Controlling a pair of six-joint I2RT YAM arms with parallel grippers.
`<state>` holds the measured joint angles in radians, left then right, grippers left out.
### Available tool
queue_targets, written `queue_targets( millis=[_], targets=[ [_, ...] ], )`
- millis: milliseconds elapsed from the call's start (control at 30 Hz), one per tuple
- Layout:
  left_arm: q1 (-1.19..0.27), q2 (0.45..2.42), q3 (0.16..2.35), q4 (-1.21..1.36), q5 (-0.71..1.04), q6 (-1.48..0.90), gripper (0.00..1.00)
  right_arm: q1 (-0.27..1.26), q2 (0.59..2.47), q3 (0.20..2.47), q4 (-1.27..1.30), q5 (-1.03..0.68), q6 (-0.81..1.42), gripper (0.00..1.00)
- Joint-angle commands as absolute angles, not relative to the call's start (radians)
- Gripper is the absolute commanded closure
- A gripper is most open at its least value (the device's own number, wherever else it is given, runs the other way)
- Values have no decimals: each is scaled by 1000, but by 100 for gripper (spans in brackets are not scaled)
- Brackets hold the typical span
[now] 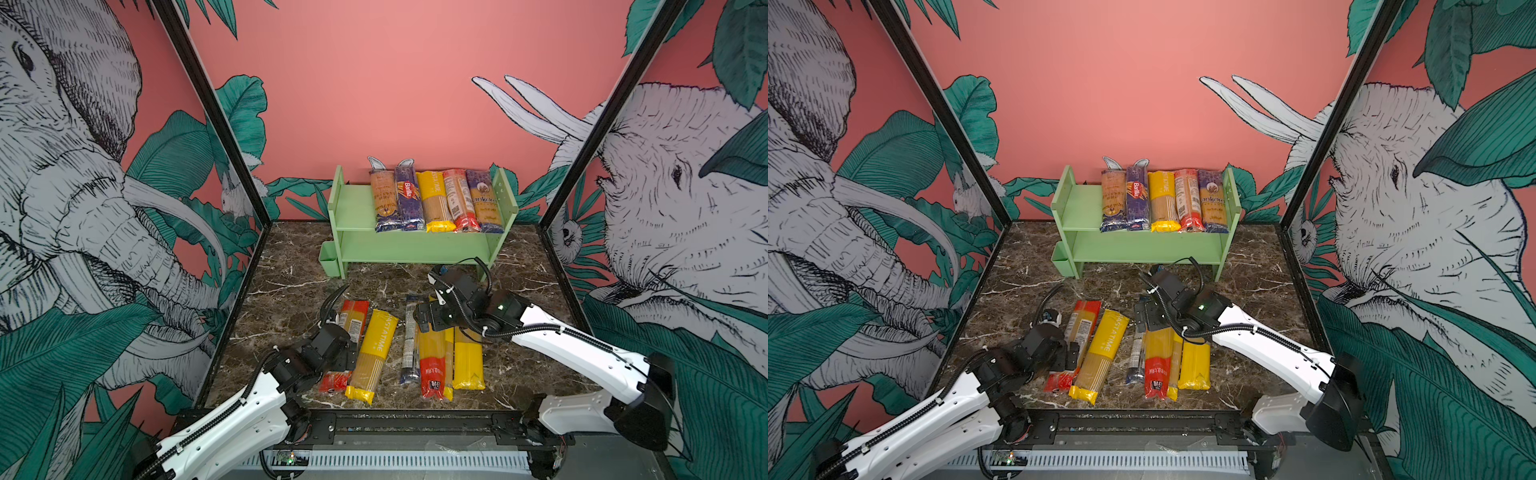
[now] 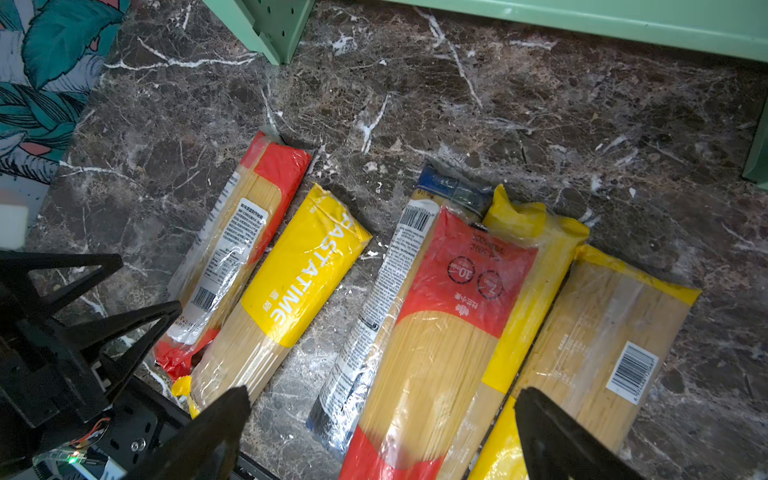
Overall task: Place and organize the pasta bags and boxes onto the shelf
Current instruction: 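Lower the left gripper onto the white-red pack while the right gripper lowers too, then close the left gripper around the white-red spaghetti pack's end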
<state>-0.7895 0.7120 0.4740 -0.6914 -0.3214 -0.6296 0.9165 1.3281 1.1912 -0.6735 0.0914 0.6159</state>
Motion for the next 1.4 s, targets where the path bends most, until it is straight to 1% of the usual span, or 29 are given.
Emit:
queue_targets(
  millis=[0,533,900,967,1133,1367],
  targets=[
    [-788,706,448,-678,-322,-683,1,923,1336,1228,-647,92,593,1],
    [-788,768,406,-718,-326,-761,1,922,1347,1204,-634,89,582,1],
    [-790,899,399,-618,-263,-770,1,923,1317,1171,-625,94,580,1],
    [-788,921,393,-587,-258,-768,2,923,1307,1163,-622,96,582,1],
    [-789,1004,406,-512,-253,-753,8,922,1288,1138,-620,103,583,1],
    [-788,1205,521,-441,-214,-717,15,922,1255,1111,-622,118,578,1]
  ],
)
